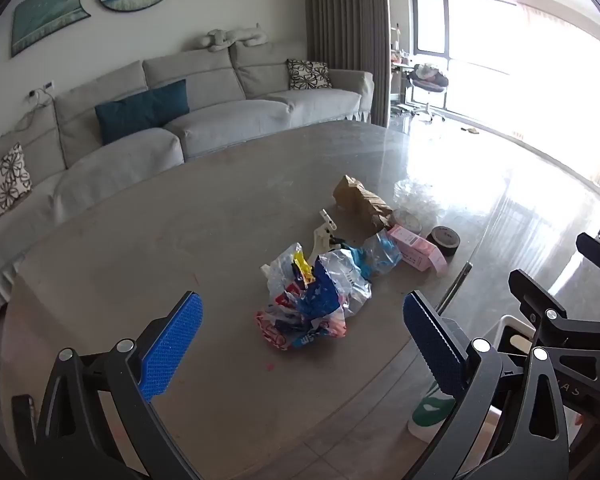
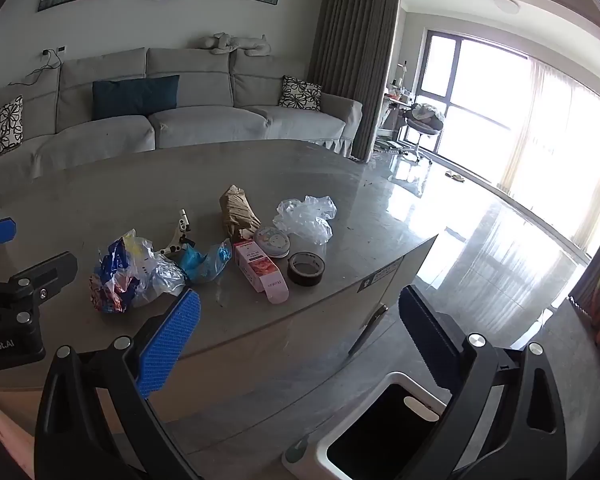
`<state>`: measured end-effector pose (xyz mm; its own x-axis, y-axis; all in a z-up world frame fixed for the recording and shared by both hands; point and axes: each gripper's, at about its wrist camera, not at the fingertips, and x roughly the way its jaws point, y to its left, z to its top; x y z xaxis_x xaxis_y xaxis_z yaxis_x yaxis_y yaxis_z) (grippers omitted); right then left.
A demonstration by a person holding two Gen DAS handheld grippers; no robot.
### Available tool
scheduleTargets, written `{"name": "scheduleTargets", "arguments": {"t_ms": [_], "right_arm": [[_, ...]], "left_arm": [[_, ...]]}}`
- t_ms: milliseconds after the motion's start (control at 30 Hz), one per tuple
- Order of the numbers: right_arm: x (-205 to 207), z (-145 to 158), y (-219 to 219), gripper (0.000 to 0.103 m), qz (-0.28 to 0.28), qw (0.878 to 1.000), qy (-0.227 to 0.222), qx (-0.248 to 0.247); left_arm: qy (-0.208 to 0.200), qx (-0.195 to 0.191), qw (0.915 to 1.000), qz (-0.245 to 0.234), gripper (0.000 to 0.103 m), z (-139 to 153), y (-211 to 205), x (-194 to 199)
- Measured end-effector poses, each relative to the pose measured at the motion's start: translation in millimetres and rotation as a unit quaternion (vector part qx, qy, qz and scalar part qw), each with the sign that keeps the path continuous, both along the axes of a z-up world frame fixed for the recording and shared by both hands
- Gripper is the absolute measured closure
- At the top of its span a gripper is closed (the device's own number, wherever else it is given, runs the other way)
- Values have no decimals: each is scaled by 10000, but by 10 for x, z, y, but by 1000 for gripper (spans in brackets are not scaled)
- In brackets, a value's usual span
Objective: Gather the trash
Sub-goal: 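Reach the left gripper to the crumpled plastic wrapper bundle and grasp it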
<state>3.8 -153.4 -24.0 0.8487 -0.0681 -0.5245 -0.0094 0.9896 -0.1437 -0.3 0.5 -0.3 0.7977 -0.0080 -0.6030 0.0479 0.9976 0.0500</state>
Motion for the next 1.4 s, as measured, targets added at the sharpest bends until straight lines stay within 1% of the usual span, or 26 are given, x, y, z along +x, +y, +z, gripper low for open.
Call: {"name": "scheduleTargets", "arguments": {"t_ms": [33, 100, 133, 233, 300, 367, 600, 700, 967, 1067, 1133, 1400], "right_arm": [[3, -1, -2, 4, 14, 10000, -1, 27], [15, -6, -3, 4, 44, 10000, -3, 68], [24, -12, -1, 4, 55, 10000, 0, 67], [137, -59, 97, 4, 129, 9999, 26, 30], [184, -82, 97, 4, 168, 9998, 36, 47], [259, -99, 111, 4, 229, 9997, 75, 40], [378, -186, 163, 4, 247, 9996, 134, -51], [416, -194, 159, 4, 223, 9996, 139, -84], [568, -248, 66, 4, 139, 9997, 191, -36], [604, -278, 42, 4, 121, 9997, 217, -37], [629, -300, 31, 4, 122, 9996, 235, -60], [756, -445, 41, 4, 162, 9992, 358, -93]], "left_arm": [[14, -18, 10000, -51, 3, -3, -2, -1], [116, -188, 9998, -20, 3, -16, 113, 51], [176, -141, 9997, -3, 3, -58, 114, 105], [119, 69, 9999, 64, 3, -135, 20, 135], [132, 96, 9998, 137, 3, -155, 20, 169], [121, 71, 9997, 211, 3, -232, 65, 222], [320, 45, 9990, 313, 3, -457, 97, 407], [357, 28, 9989, 291, 3, -512, 72, 476], [350, 81, 9990, 259, 3, -545, -26, 612], [381, 27, 9989, 276, 3, -565, -32, 651], [424, 6, 9987, 280, 3, -593, -24, 700], [523, 130, 9979, 369, 3, -769, -37, 846]]}}
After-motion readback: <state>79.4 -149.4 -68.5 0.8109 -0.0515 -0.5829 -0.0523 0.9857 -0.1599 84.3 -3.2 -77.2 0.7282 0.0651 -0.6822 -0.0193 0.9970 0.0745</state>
